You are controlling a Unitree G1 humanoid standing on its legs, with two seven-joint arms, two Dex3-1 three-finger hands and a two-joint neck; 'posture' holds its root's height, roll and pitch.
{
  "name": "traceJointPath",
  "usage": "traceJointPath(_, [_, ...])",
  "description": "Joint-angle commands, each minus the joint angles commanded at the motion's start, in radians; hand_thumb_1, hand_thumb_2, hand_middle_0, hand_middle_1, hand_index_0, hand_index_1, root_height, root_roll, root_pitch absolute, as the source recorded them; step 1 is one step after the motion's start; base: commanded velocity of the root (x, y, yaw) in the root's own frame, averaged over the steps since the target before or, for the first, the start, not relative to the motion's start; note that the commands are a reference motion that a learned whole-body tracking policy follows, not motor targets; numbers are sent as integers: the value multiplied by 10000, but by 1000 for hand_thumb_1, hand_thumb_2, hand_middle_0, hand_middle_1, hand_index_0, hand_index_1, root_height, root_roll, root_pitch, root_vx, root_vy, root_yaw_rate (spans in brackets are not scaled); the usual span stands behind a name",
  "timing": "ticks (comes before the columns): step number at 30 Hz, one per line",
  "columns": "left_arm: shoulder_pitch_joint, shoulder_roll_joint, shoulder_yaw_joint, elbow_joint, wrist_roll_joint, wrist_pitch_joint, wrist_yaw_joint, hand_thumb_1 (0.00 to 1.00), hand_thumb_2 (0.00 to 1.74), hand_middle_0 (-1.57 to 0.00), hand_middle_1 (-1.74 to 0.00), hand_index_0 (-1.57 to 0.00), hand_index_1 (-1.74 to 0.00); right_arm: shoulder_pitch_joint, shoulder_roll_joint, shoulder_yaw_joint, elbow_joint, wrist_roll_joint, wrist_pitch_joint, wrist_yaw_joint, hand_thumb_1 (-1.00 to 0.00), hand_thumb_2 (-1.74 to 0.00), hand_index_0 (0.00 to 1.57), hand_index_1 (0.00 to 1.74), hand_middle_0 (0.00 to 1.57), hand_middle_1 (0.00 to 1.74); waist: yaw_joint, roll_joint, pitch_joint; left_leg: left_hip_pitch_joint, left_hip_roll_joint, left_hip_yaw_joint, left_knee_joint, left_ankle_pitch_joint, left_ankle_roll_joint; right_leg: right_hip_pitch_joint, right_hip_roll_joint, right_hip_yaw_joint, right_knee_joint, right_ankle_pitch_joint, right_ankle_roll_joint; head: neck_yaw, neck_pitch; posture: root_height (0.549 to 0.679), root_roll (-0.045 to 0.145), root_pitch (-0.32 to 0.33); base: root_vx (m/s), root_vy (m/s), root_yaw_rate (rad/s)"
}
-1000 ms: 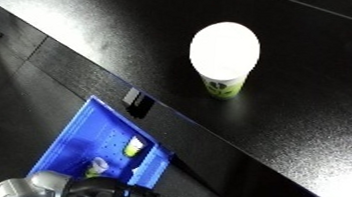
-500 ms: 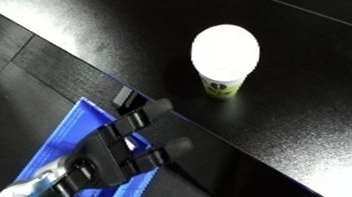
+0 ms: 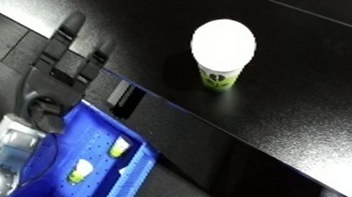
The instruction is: Pick up the object and place it into the box
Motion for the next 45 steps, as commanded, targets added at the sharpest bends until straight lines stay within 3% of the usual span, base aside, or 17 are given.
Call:
traceJointPath(5, [-580, 449, -135, 61, 2187, -738, 1386, 0, 0, 0, 0, 0, 0, -108, -45, 169, 35, 88, -107, 28, 0, 0, 0, 0, 0, 0, -100, 11, 0, -33, 24, 79, 0, 20, -18, -35, 48, 64, 1, -9, -9, -78, 153, 625, 28, -48, -20, 15, -81])
traceJointPath(14, [-1776, 848, -1191, 156, 4794, -319, 3019, 0, 0, 0, 0, 0, 0, -447, -157, 494, 207, 173, -82, 70, 0, 0, 0, 0, 0, 0, -389, 24, 0, -143, 105, 248, 50, 44, -13, -210, 130, 232, 24, 48, 0, -303, 486, 624, 27, -43, -17, 15, -66])
traceJointPath(20, [-2723, 1029, -2071, 303, 5028, 237, 3428, 0, 0, 0, 0, 0, 0, -674, -184, 664, 261, 269, 23, 74, 0, 0, 0, 0, 0, 0, -598, -10, 0, -214, 180, 351, 109, 42, -2, -343, 172, 335, 45, 112, 33, -417, 713, 624, 25, -40, -5, 8, -57])
traceJointPath(30, [-4003, 963, -3344, 1328, 5183, 908, 3972, 0, 0, 0, 0, 0, 0, -1087, -165, 907, 234, 310, 165, 26, 0, 0, 0, 0, 0, 0, -916, -132, 0, -363, 289, 495, 279, 5, 20, -612, 210, 426, 150, 199, 108, -524, 953, 622, 24, -36, 1, 6, -60])
traceJointPath(45, [-4989, 239, -4450, 3642, 4957, 982, 4223, 0, 0, 0, 0, 0, 0, -1374, -142, 1128, 125, 563, 304, -84, 0, 0, 0, 0, 0, 0, -1342, -382, 0, -685, 452, 694, 491, -53, 90, -1111, 292, 563, 299, 300, 172, -548, 1465, 620, 21, -19, -6, 7, -58])
